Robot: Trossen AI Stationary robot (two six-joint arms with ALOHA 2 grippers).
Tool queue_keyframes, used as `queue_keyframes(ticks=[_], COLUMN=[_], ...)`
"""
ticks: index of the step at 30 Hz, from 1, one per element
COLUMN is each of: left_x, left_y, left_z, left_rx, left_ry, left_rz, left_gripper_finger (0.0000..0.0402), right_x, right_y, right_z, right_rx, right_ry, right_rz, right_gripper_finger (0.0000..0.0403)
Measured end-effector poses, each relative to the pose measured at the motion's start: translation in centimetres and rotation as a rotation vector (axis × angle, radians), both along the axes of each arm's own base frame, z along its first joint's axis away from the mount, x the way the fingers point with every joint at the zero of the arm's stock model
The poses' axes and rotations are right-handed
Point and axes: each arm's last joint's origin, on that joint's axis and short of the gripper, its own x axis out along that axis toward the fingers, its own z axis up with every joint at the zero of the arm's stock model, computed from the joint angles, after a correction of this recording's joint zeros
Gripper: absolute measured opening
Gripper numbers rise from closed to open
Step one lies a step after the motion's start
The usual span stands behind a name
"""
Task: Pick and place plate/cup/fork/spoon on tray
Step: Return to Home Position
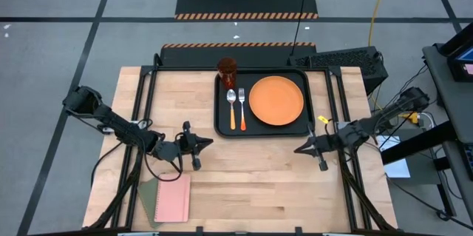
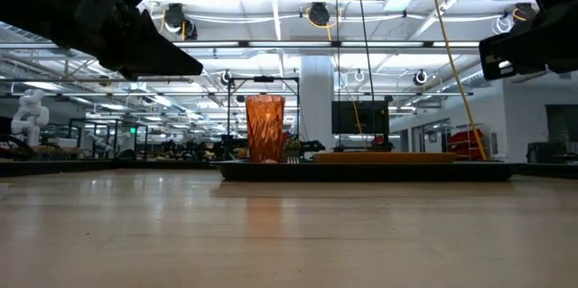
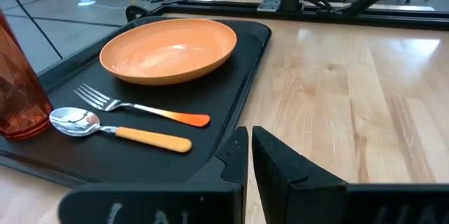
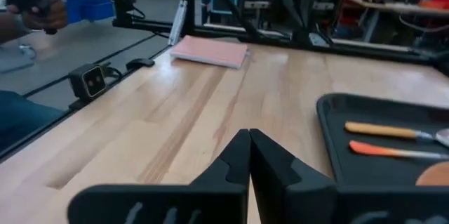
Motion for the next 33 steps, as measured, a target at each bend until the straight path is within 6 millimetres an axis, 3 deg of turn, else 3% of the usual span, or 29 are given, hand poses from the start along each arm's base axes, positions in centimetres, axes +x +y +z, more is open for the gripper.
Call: queue_keyframes(ticks=[20, 33], left_x=[0.1, 0.4], left_y=[-0.1, 0.3], left_z=[0.3, 0.7], left_rx=[0.006, 0.039], left_ry=[-0.026, -0.050], left_rz=[-0.007, -0.003], left_gripper_finger=[0.0026, 0.0026], right_x=[-2.3, -1.7], right_y=[-1.1, -2.6], right_z=[1.4, 1.4], right_rx=[-0.024, -0.038], right_ry=[-0.186, -0.183], right_rz=[0.033, -0.019], right_gripper_finger=[0.0000, 0.0000])
